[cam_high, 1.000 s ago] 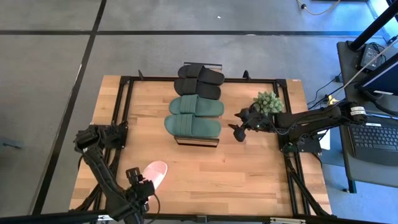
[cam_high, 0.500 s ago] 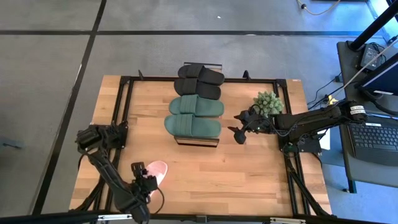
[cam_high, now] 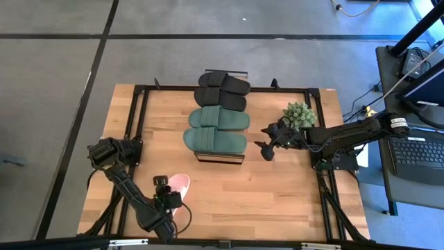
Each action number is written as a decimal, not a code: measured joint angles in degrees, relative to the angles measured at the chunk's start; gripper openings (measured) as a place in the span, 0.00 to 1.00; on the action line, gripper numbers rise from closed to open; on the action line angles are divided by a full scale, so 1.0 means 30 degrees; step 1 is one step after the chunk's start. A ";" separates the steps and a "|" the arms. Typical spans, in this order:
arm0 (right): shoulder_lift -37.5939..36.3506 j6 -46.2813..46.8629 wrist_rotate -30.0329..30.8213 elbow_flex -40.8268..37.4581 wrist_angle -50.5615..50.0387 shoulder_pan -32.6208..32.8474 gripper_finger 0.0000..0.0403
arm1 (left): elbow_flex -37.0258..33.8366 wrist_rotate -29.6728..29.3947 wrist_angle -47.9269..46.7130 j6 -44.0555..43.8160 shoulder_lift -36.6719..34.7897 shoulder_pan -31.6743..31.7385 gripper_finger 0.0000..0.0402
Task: Pick and place slides into the shelf
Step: Put the pink slipper under the shelf
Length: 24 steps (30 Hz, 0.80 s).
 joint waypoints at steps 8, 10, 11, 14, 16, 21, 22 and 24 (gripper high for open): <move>0.0000 0.0442 0.0000 0.0000 -0.0006 0.0205 0.79 | 0.0018 -0.0090 -0.0233 -0.0585 -0.0022 0.0905 0.03; 0.0000 0.0442 0.0006 0.0000 -0.0021 0.0319 0.79 | 0.0033 -0.0107 -0.0700 -0.1377 -0.0029 0.0963 0.03; 0.0000 0.0430 0.0006 0.0000 -0.0019 0.0383 0.79 | 0.0095 -0.0103 -0.1106 -0.1801 -0.0029 0.0956 0.02; 0.0000 0.0428 0.0006 0.0000 -0.0035 0.0569 0.79 | 0.0772 0.0726 -0.3910 -0.3819 -0.0022 0.0907 0.01; 0.0000 0.0420 -0.0001 0.0000 -0.0035 0.0681 0.79 | 0.1537 0.0948 -0.5922 -0.5604 -0.0028 0.0770 0.01; 0.0000 0.0422 0.0003 0.0000 0.0016 0.1050 0.79 | 0.2239 0.0368 -0.5858 -0.7592 -0.1244 0.0388 0.01; 0.0000 0.0382 -0.0001 0.0000 0.0020 0.1120 0.79 | 0.2375 0.0325 -0.5850 -0.7801 -0.1450 0.0395 0.01; 0.0000 0.0104 -0.0001 0.0000 0.0081 0.1305 0.79 | 0.2717 0.0296 -0.5528 -0.8015 -0.1708 0.0321 0.01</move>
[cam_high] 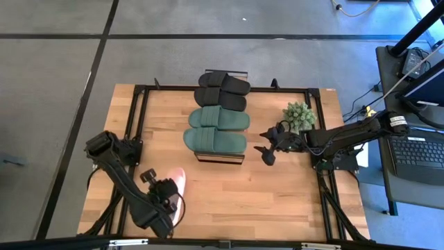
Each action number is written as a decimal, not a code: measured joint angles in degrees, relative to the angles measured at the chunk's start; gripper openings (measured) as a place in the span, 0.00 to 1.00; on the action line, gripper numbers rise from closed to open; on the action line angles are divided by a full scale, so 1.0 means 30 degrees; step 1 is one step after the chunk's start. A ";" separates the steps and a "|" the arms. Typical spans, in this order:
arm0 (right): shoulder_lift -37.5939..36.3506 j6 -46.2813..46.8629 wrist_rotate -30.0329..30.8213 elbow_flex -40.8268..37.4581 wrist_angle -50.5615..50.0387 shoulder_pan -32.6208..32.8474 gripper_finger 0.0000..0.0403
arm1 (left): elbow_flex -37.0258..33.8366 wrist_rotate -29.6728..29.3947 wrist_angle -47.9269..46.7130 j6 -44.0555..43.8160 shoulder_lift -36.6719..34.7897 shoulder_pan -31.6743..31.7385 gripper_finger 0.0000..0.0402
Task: Pick and place slides into the shelf
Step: Put the pink slipper under the shelf
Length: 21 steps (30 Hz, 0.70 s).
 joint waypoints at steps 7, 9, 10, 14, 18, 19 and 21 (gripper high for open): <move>0.0000 -0.0677 -0.0007 0.0000 -0.0017 0.0378 0.79 | 0.1807 0.2401 -0.0145 0.0421 -0.0973 -0.0288 0.00; 0.0000 -0.0690 0.0000 0.0000 -0.0015 0.0378 0.79 | 0.2587 0.3001 -0.0136 0.1259 -0.1117 -0.0319 0.00; 0.0000 -0.0696 0.0000 0.0000 -0.0015 0.0378 0.79 | 0.3039 0.3064 -0.0169 0.1527 -0.1123 -0.0338 0.00; 0.0000 -0.0712 0.0000 0.0000 0.0085 0.0371 0.79 | 0.5035 0.1545 0.0049 0.3230 -0.1119 -0.0355 0.00; 0.0000 -0.0716 0.0000 0.0000 0.0230 0.0371 0.79 | 0.6795 -0.2833 0.0242 0.5794 -0.1119 -0.0479 0.00; 0.0000 -0.0718 0.0000 0.0000 0.0300 0.0371 0.79 | 0.7184 -0.3820 0.0154 0.6301 -0.1119 -0.0444 0.00; 0.0000 -0.0728 0.0000 0.0000 0.0417 0.0371 0.79 | 0.7815 -0.5512 -0.0101 0.6929 -0.1119 -0.0297 0.00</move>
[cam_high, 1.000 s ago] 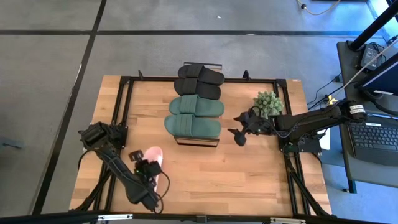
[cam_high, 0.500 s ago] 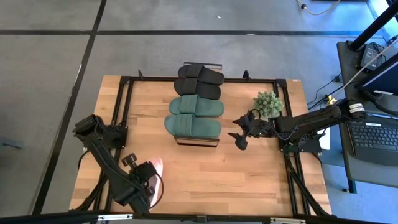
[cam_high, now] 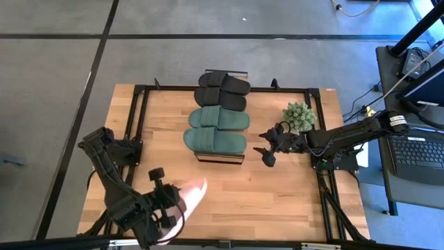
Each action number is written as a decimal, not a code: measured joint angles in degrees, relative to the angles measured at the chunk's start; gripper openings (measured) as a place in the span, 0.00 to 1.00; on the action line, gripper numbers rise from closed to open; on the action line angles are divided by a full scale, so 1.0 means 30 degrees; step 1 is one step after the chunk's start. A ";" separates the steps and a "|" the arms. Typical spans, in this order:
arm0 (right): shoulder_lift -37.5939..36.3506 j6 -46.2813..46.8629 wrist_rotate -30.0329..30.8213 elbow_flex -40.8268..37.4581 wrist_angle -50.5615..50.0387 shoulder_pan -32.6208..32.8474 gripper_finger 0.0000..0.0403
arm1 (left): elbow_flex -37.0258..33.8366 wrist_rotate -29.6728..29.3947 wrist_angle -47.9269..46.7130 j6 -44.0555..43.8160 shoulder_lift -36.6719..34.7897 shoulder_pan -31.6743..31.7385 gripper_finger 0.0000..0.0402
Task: Pick and place slides into the shelf
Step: Put the pink slipper under the shelf
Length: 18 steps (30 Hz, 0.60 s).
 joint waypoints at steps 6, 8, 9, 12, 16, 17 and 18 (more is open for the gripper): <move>-0.0004 -0.2248 -0.0499 0.0509 0.0221 0.0360 0.79 | 0.1242 -0.1986 -0.0032 0.1724 0.0000 0.1738 0.00; -0.0010 -0.3471 -0.0519 0.1123 -0.0109 0.0685 0.79 | 0.1453 -0.1656 -0.0029 0.2141 0.0000 0.2654 0.00; -0.0015 -0.4061 -0.0529 0.1551 -0.0530 0.0839 0.79 | 0.1544 -0.1442 -0.0050 0.2336 0.0000 0.3180 0.00; -0.0028 -0.5306 -0.0501 0.3369 -0.2438 0.1298 0.79 | 0.2113 -0.0455 -0.0039 0.2584 0.0000 0.4898 0.00; -0.0029 -0.7117 -0.0510 0.5812 -0.5246 0.2074 0.79 | 0.2864 0.0552 -0.0052 0.4419 0.0000 0.7134 0.00; -0.0029 -0.7589 -0.0506 0.6375 -0.5724 0.2283 0.79 | 0.3115 0.0620 -0.0047 0.4877 0.0000 0.7686 0.00; -0.0029 -0.8041 -0.0504 0.6920 -0.6129 0.2494 0.79 | 0.3429 0.0769 -0.0054 0.5288 0.0000 0.8241 0.00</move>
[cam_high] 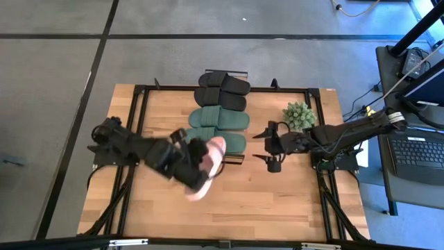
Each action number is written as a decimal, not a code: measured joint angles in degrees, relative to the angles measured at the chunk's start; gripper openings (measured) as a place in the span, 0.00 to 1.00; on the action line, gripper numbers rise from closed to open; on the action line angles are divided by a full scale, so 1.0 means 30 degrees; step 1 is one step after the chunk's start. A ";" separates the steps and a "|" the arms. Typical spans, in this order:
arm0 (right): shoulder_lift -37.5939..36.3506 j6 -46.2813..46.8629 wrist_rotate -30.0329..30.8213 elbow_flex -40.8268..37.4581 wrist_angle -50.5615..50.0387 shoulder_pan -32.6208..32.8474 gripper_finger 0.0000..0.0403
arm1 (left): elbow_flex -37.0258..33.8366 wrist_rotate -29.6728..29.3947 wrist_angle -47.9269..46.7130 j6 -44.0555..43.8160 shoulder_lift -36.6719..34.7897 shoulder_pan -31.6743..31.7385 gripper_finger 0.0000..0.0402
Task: Pick and place slides into the shelf
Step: Put the pink slipper under the shelf
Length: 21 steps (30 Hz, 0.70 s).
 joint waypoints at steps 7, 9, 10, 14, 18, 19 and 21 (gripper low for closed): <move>-0.0007 -0.2752 0.0016 0.2899 -0.1020 0.1418 0.79 | 0.3062 0.1302 0.0007 0.2569 0.0000 0.3398 0.00; -0.0007 -0.3864 0.0006 0.3532 -0.0854 0.1813 0.79 | 0.3945 0.1389 0.0013 0.3223 0.0000 0.4357 0.00; -0.0007 -0.4399 0.0006 0.3808 -0.0679 0.1991 0.79 | 0.4357 0.1503 0.0018 0.3631 0.0000 0.4873 0.00; 0.0002 -0.5821 0.0013 0.5024 -0.0009 0.2599 0.79 | 0.5099 0.2309 0.0029 0.5299 0.0000 0.6881 0.00; 0.0234 -0.7168 0.0003 0.6028 0.0915 0.2875 0.79 | 0.5099 0.2437 0.0010 0.6544 0.0000 0.8600 0.00; 0.0432 -0.7480 0.0016 0.6334 0.1131 0.2881 0.79 | 0.5099 0.2434 0.0004 0.6794 0.0004 0.8946 0.00; 0.0932 -0.8115 0.0016 0.7087 0.1315 0.2823 0.79 | 0.5121 0.2405 0.0006 0.7290 0.0216 0.9483 0.00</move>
